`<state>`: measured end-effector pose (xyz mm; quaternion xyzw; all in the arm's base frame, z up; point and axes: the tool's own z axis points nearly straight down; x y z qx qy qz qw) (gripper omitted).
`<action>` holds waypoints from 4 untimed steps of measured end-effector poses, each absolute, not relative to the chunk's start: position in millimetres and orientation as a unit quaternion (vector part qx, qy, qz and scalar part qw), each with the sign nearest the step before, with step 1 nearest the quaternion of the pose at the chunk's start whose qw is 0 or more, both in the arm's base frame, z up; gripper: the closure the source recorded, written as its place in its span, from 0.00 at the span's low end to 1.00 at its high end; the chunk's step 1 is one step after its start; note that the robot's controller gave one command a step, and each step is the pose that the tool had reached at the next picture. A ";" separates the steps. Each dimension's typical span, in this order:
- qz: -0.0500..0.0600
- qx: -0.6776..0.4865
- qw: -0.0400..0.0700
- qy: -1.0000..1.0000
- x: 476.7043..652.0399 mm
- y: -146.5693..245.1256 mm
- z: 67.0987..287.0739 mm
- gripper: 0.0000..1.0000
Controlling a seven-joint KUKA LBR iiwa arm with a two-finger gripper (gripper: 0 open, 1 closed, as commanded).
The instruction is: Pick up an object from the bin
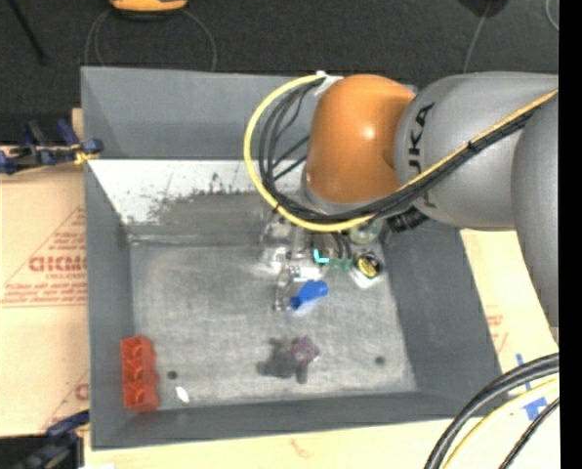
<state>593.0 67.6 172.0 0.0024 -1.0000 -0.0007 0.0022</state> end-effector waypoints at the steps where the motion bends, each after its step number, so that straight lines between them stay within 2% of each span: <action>1: 0.001 0.220 0.002 -0.976 550.7 0.1 86.8 0.00; 2: 0.002 0.295 -0.012 -0.955 504.1 10.6 74.8 0.00; 3: 0.001 0.295 -0.007 -0.956 503.0 10.6 75.6 1.00; 4: 0.002 0.443 -0.005 -0.897 508.8 6.0 255.7 1.00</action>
Offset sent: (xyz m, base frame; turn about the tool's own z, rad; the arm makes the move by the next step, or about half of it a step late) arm -0.0410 -0.0641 -0.0830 -0.4427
